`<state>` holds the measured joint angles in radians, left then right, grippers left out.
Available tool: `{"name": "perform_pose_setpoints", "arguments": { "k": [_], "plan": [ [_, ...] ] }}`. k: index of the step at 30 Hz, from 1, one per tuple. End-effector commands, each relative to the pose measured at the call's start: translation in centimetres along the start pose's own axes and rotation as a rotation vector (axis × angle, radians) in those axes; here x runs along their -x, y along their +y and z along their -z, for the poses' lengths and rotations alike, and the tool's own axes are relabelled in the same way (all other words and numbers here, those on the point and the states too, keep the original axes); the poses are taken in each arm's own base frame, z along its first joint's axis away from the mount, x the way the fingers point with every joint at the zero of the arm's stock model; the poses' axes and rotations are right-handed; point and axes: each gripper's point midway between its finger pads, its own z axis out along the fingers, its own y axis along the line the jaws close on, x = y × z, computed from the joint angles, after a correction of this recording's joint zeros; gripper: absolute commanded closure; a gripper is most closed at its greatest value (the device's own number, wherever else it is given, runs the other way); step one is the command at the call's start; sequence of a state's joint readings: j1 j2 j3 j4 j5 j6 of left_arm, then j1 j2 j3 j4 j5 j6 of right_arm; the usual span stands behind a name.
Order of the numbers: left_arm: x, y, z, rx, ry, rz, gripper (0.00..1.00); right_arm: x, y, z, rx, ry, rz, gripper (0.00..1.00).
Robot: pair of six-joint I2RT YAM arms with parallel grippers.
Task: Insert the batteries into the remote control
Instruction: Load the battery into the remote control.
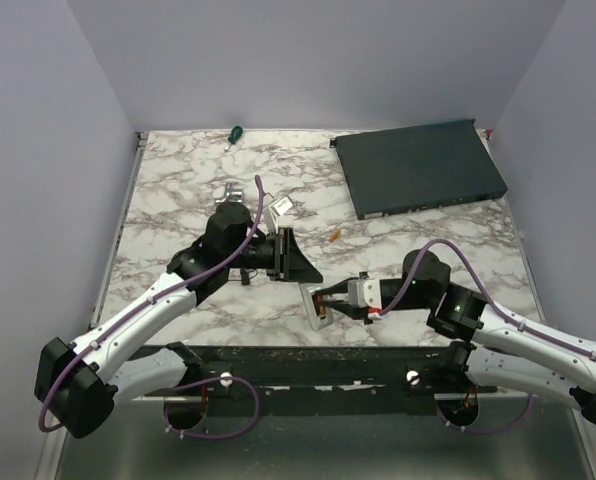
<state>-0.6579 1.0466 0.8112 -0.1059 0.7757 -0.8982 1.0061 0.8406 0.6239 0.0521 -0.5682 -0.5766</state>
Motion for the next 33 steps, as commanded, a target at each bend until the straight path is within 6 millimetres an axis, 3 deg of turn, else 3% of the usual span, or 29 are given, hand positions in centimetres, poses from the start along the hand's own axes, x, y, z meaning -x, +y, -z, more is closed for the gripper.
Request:
{"name": "perform_pose_setpoints", "arguments": {
  "k": [1,10,33],
  "plan": [
    [2.3,-4.1,2.1,-0.096,-0.09,-0.108,1.0,-4.2,4.1,0.4,0.135,0.137,-0.157,0.75],
    [2.8,-4.3,2.6,-0.096,-0.103,-0.117,1.0,-4.7,4.4,0.3,0.149,0.153,-0.166,0.75],
    [2.5,-4.5,2.7,-0.142,-0.129,-0.136,1.0,-3.7,3.4,-0.7,0.133,0.098,-0.133,0.74]
  ]
}}
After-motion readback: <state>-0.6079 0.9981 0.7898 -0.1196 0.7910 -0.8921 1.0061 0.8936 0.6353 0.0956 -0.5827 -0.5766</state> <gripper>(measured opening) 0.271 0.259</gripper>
